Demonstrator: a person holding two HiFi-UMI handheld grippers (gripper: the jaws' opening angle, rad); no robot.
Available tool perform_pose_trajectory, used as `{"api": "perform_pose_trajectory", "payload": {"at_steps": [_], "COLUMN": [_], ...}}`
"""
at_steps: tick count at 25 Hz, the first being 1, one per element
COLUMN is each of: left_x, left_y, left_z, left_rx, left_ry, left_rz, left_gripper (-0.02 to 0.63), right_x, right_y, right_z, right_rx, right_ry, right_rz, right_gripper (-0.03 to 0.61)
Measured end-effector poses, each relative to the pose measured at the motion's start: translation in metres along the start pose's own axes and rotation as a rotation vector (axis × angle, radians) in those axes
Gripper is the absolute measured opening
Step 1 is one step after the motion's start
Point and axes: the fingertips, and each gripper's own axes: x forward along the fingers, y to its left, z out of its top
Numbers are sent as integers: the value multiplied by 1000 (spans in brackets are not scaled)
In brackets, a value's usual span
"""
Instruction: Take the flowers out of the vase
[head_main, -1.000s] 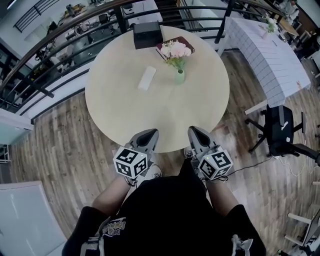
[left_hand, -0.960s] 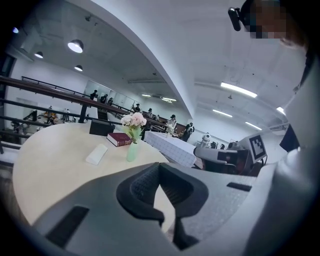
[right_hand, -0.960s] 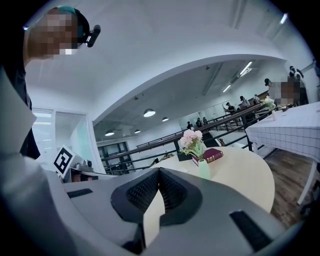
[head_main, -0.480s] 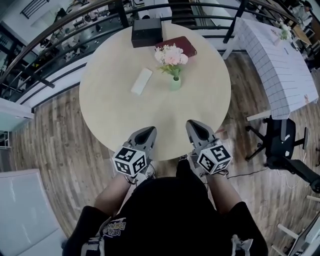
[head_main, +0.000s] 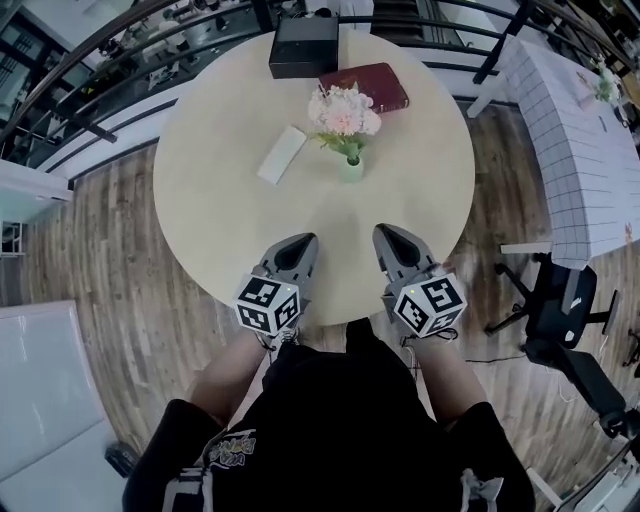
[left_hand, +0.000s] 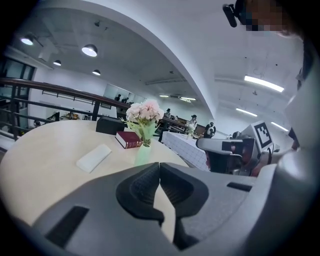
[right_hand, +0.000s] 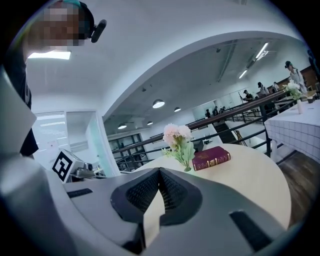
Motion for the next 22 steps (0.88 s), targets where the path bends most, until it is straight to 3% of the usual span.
{"api": "perform_pose_trajectory", "payload": {"at_steps": [11, 22], "left_x": [63, 119], "left_y": [7, 18], "left_z": [6, 2], "left_rx": [3, 47], "left_ry": [-29, -12], "left_rz": [117, 190], "left_gripper": [18, 207], "right_x": [23, 20], "right_y": [-45, -71], "right_z": [1, 0], "right_rx": [-7, 0], "right_ry": [60, 70], "right_rz": [110, 128], "right_gripper": [21, 21]}}
